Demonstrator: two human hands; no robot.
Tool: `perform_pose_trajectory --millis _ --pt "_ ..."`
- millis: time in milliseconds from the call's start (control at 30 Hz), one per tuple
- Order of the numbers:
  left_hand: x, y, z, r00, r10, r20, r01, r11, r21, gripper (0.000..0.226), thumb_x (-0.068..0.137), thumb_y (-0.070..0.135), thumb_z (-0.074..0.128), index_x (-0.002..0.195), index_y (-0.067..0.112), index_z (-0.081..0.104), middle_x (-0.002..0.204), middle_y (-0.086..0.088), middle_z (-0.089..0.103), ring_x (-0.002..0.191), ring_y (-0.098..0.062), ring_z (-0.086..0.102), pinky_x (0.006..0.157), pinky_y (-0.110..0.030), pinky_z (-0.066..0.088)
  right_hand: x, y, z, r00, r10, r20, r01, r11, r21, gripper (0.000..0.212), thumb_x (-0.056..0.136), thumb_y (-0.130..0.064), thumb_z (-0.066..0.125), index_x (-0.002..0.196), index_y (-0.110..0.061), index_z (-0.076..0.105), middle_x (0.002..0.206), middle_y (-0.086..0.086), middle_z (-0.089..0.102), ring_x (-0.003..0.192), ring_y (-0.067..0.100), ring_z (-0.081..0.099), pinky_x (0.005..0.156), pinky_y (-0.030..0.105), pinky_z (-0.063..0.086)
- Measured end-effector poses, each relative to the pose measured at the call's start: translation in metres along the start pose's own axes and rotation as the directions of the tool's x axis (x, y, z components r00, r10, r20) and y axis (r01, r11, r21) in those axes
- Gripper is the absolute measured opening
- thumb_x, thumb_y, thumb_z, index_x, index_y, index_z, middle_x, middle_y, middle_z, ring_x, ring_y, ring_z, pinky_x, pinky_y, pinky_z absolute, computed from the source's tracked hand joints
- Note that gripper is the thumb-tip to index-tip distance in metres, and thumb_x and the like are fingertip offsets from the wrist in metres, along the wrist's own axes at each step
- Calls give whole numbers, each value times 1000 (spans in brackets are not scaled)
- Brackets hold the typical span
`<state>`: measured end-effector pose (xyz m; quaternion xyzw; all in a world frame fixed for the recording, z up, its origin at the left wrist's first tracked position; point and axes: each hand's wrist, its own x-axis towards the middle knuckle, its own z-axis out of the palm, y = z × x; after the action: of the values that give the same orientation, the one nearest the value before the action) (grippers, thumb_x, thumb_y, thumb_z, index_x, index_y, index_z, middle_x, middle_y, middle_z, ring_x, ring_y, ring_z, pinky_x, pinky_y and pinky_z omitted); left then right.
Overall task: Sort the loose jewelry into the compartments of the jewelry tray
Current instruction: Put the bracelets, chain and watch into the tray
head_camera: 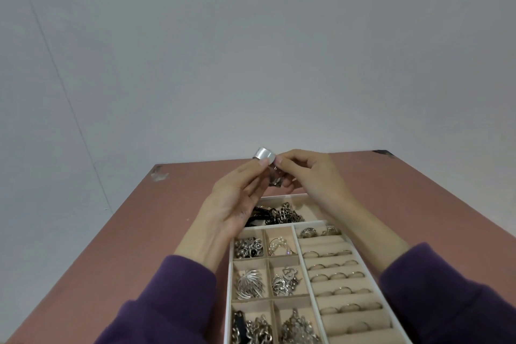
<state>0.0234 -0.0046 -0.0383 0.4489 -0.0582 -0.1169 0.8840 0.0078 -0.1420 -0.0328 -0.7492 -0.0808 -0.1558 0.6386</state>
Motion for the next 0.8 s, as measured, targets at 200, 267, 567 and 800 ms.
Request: perform_pose_trajectory --millis 200,267,567,800 --pt "2 -3 -1 999 35 -14 -34 998 54 32 52 11 74 81 5 63 71 -5 69 65 -10 67 61 -16 55 1 -5 2 995 95 24 -97 986 137 22 89 -14 53 76 -9 70 65 10 62 56 17 56 63 31 51" --pt "1 -5 0 999 48 1 -47 992 114 23 54 10 73 73 8 60 72 -7 65 61 -9 63 58 -15 53 0 -7 2 993 115 32 -118 979 166 24 88 -21 55 72 -9 68 62 10 60 54 18 55 62 33 50" --pt "-1 3 -3 966 247 71 -247 812 528 36 69 19 76 59 20 42 48 10 46 44 -6 36 46 -20 29 -1 -7 -3 997 56 60 -65 983 174 17 84 -13 63 67 -10 66 60 2 63 55 16 54 55 25 47" --pt "0 4 -1 975 172 141 -222 764 606 48 65 63 62 88 21 69 95 4 69 97 -16 61 88 -38 46 0 -10 -6 990 66 123 -95 962 254 19 84 -8 59 66 -7 63 60 5 57 50 15 46 50 23 40"
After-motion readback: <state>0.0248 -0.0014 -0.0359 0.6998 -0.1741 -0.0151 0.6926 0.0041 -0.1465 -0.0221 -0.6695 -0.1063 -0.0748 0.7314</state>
